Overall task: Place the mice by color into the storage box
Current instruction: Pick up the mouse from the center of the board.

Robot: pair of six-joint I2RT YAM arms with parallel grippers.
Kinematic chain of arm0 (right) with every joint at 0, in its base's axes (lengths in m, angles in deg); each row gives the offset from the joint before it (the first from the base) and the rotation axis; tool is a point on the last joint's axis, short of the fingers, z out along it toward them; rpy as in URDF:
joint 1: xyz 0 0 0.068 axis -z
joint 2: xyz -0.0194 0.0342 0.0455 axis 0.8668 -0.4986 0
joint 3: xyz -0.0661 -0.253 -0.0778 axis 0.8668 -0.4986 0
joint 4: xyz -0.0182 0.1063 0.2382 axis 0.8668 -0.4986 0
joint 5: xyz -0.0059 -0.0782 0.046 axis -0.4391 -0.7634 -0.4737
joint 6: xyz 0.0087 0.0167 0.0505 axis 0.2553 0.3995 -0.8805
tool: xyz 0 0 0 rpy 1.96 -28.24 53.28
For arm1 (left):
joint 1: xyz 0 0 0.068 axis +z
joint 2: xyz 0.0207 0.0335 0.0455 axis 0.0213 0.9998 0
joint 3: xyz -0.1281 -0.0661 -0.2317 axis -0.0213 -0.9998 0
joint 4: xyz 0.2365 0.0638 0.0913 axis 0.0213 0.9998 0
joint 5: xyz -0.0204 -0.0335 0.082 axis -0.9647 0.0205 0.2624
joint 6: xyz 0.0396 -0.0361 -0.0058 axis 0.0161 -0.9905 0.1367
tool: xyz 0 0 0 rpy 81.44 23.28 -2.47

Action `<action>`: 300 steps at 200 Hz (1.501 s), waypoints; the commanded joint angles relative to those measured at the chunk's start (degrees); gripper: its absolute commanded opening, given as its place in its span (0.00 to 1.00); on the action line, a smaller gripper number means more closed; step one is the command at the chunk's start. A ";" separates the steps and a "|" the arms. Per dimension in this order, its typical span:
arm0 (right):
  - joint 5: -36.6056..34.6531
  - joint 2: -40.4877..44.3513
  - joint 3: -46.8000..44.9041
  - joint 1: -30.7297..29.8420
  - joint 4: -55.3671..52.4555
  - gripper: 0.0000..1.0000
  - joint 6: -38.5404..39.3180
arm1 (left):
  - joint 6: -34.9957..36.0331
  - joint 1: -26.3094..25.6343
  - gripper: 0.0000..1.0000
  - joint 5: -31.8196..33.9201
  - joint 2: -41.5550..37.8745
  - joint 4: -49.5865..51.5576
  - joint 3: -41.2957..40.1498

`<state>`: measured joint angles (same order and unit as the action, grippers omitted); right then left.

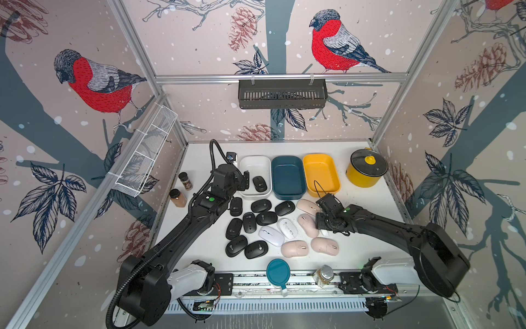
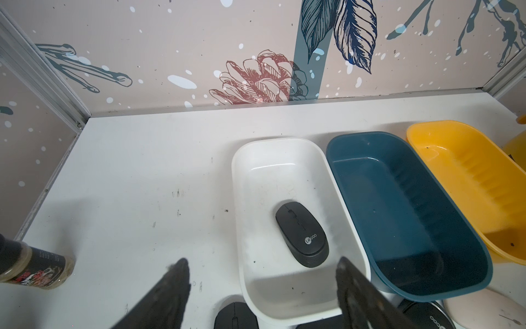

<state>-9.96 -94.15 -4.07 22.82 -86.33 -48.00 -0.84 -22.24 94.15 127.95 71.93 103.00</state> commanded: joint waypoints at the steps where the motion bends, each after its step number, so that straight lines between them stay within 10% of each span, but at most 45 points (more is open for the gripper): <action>1: 0.00 -0.89 0.53 0.01 0.69 0.72 -0.45 | 0.38 -0.09 0.79 0.94 0.14 -0.99 0.46; 300: -3.71 3.46 8.28 -0.85 -6.08 0.60 -1.73 | 0.47 -0.09 0.79 1.22 -0.79 -0.73 0.42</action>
<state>-12.23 -93.10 1.46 22.03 -89.50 -49.31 -0.84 -22.24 94.37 127.29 72.10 103.09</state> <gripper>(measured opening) 0.614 0.794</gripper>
